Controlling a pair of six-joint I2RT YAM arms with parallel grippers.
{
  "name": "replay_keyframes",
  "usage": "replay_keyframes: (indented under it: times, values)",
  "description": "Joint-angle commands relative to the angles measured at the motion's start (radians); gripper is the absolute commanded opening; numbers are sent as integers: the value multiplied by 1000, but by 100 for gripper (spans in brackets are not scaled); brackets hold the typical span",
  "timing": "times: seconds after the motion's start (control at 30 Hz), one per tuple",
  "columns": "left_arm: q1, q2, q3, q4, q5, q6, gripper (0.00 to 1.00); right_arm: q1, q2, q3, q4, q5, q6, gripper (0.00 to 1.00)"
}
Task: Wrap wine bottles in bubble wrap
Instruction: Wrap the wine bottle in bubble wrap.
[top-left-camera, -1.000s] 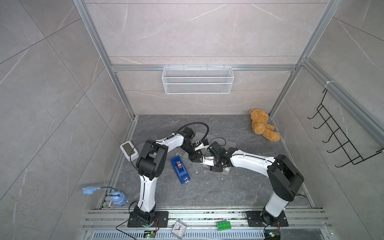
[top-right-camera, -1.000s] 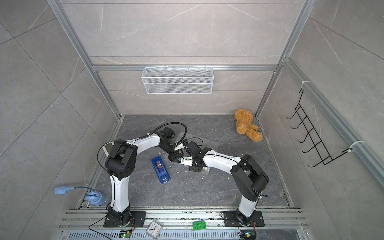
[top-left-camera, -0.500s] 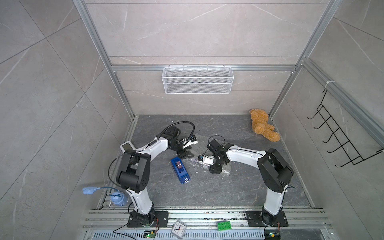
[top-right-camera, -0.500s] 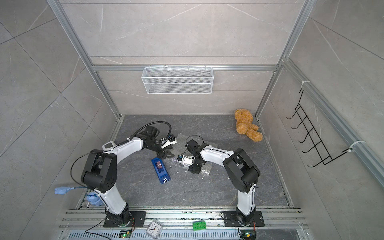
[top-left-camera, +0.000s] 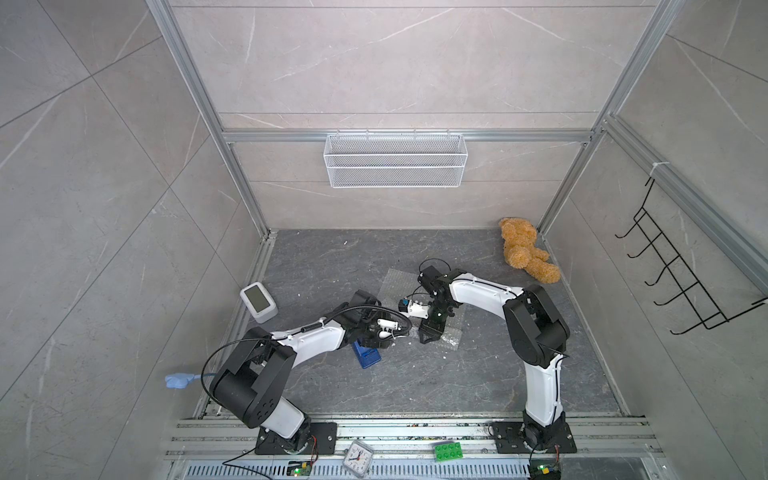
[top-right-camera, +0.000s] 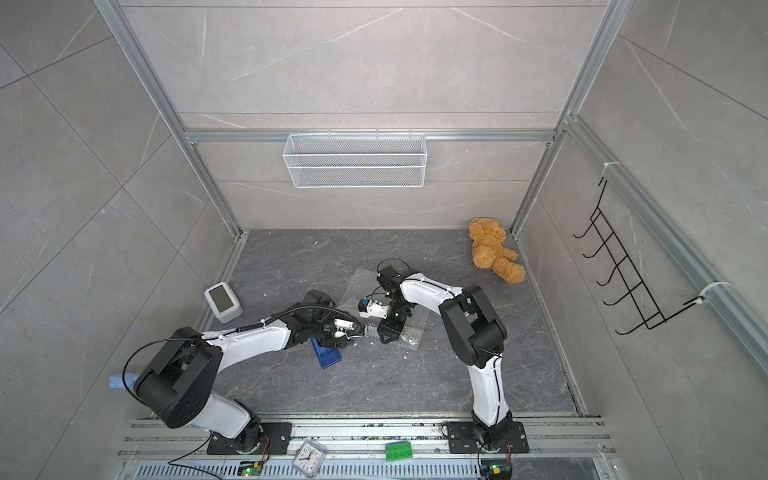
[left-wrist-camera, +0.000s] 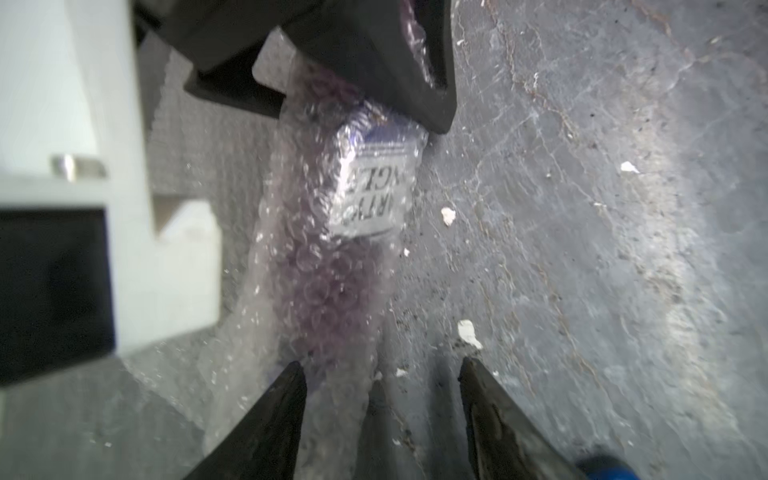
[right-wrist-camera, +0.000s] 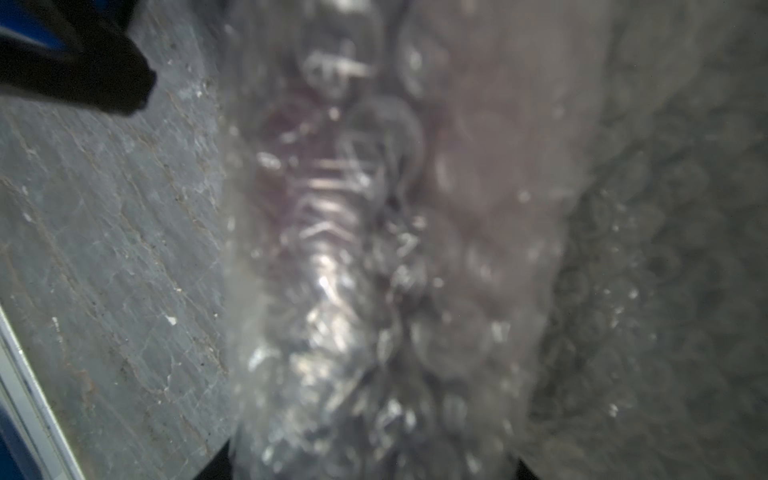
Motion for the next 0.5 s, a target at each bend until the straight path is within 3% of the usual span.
replay_keyframes:
  times: [0.0,0.47]
  values:
    - [-38,-19,-9,140,-73,69,63,11,91,-17,-144,-66,-13,57]
    - [-92,121,82,130,-45,120,66,-17,109,14,-161,-86,-16,58]
